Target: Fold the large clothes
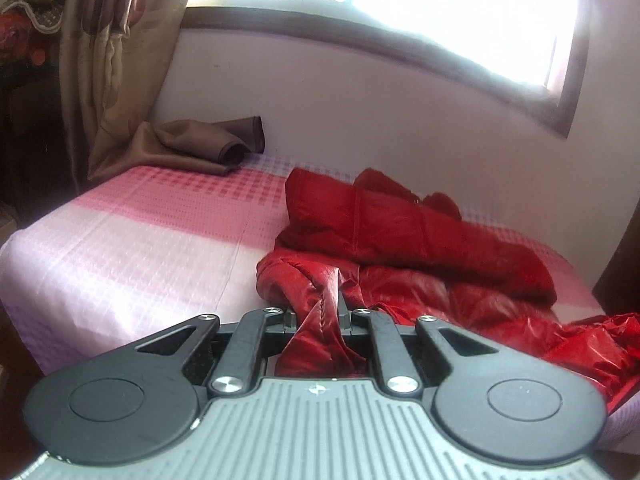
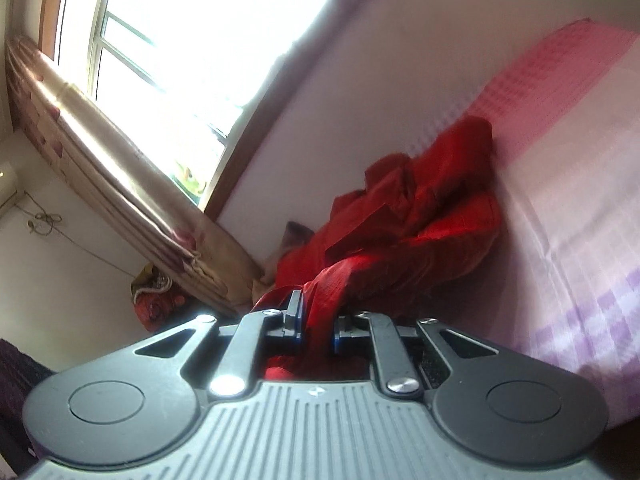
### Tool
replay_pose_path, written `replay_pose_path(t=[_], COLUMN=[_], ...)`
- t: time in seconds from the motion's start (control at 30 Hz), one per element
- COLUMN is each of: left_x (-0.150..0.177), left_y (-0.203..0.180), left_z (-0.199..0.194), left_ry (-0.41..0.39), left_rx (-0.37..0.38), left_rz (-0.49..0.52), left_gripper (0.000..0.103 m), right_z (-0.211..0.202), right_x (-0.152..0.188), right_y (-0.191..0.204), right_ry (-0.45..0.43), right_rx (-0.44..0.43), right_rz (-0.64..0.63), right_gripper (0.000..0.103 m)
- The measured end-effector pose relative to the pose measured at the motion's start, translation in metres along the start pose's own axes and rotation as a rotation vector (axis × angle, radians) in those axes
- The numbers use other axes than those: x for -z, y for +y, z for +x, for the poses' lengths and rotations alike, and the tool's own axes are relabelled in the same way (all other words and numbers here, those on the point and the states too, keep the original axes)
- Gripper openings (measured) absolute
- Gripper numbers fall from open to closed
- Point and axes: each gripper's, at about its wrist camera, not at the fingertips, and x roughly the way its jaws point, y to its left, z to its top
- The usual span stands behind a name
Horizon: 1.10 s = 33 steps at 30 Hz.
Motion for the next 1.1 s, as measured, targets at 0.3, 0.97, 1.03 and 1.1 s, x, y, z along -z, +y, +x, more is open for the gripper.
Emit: replay_pose_path(t=[0.3, 0.97, 1.03, 1.1], left_x=[-0.036, -0.082, -0.086, -0.089], left_y=[-0.011, -0.03, -0.03, -0.033], left_z=[0.015, 0.066, 0.072, 0.078], left_ry=[-0.026, -0.04, -0.037, -0.035], left_rx=[-0.021, -0.074, -0.078, -0.088], left_rz=[-0.049, -0.059, -0.062, -0.057], left_gripper=[0.017, 0.018, 0.018, 0.018], right_z=[0.015, 0.061, 0.067, 0.074], right_x=[-0.032, -0.085, -0.089, -0.094], right_y=[0.006, -0.006, -0.006, -0.008], right_ry=[-0.036, -0.078, -0.079, -0.076], right_rx=[0.01, 0.055, 0.063, 0.069], right_rz=[0.007, 0.06, 0.057, 0.059], right_gripper=[0.014, 0.013, 0.013, 0.013])
